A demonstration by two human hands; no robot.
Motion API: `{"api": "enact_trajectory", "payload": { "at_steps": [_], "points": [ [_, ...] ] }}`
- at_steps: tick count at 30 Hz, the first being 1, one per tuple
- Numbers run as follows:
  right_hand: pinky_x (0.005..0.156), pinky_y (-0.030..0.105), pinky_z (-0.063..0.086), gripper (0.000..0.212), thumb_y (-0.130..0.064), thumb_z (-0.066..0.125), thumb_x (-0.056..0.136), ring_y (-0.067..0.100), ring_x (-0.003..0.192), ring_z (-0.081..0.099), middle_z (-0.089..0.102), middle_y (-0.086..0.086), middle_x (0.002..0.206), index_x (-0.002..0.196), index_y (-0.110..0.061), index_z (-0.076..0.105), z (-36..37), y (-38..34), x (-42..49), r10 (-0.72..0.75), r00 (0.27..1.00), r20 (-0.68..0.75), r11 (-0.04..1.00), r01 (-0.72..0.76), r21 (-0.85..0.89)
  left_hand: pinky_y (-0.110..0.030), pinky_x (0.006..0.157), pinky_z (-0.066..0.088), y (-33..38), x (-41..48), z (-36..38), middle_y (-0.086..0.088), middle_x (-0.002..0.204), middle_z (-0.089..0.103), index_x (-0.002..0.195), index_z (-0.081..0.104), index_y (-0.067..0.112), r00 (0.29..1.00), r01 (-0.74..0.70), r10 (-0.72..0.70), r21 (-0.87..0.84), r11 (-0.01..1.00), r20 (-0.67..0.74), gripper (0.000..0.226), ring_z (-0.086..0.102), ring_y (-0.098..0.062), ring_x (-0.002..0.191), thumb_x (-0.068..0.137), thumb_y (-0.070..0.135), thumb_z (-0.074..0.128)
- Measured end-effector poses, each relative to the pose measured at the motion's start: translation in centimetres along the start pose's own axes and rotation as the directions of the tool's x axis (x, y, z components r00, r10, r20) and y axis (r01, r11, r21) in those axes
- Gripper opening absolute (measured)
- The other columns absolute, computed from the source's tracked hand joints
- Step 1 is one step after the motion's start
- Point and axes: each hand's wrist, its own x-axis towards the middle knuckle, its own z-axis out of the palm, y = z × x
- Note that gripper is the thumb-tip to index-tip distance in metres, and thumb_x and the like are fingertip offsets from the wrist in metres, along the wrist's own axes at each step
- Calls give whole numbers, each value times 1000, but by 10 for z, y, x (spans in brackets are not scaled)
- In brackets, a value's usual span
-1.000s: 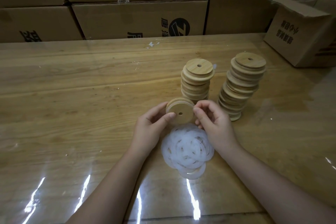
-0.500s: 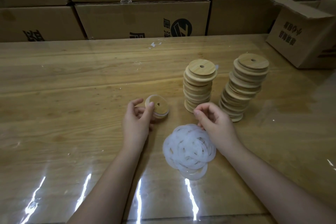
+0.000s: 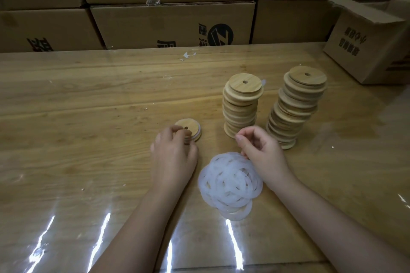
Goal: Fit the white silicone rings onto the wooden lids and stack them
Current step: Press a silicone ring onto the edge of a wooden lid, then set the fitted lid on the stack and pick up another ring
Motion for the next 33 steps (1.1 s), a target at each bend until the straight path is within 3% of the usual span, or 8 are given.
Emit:
{"api": "enact_trajectory", "payload": {
  "at_steps": [3,6,11,22,26,29,31,33],
  "points": [
    [61,28,44,13,-10,60,88,15,64,50,55,-1,66,79,-19,62,0,0,0,-6,1000,-2,1000,6,-2,-41,83,40,2,-2,1,-7,115,59,107,67,12,996,-66,54,185,981,73,28,54,-32,101,81,21,63],
    [58,24,44,15,-9,61,87,13,62,50,55,-1,65,78,-20,61,0,1,1,-5,1000,-8,1000,5,4,-44,100,34,2,-2,2,-8,125,56,120,60,12,987,-128,97,264,956,129,36,54,-31,111,87,25,57],
    [56,19,44,18,-10,61,87,9,60,50,55,-5,63,76,-24,61,1,3,1,-7,1000,-4,1000,7,9,-44,116,4,-2,-1,10,5,157,20,147,26,20,967,-109,38,276,955,252,54,14,-15,145,97,38,36],
    [59,25,44,15,-12,61,87,14,60,50,54,0,63,76,-23,61,0,3,4,17,1000,-3,1000,-17,3,-53,115,4,-3,7,15,15,159,-2,150,8,28,936,18,-106,258,966,335,64,2,-23,146,95,55,26],
    [58,23,44,14,-12,61,87,13,60,51,55,2,63,77,-21,62,1,3,4,16,1000,8,1000,-16,3,-53,115,6,1,18,11,8,158,12,148,22,23,942,19,-96,235,972,322,56,4,-26,146,98,45,33],
    [59,22,45,15,-12,61,87,10,60,51,56,-2,64,76,-23,62,1,5,4,5,1000,16,1000,-5,-13,-43,111,25,18,35,2,-2,145,43,135,45,15,990,19,-22,24,1000,140,42,31,-26,136,97,32,43],
    [61,21,45,18,-13,61,87,9,61,52,57,-5,64,75,-26,62,0,6,5,-9,1000,19,999,9,-31,-34,95,40,40,46,-7,-3,119,60,116,60,14,1000,6,0,-265,964,22,27,52,-18,109,96,28,48],
    [61,20,45,18,-13,61,87,8,61,52,57,-7,64,75,-27,62,-1,7,6,-11,1000,23,999,12,-34,-27,77,46,64,55,-17,3,101,61,98,63,21,999,42,-42,-480,876,9,17,56,-5,85,94,32,52]
  ]
}}
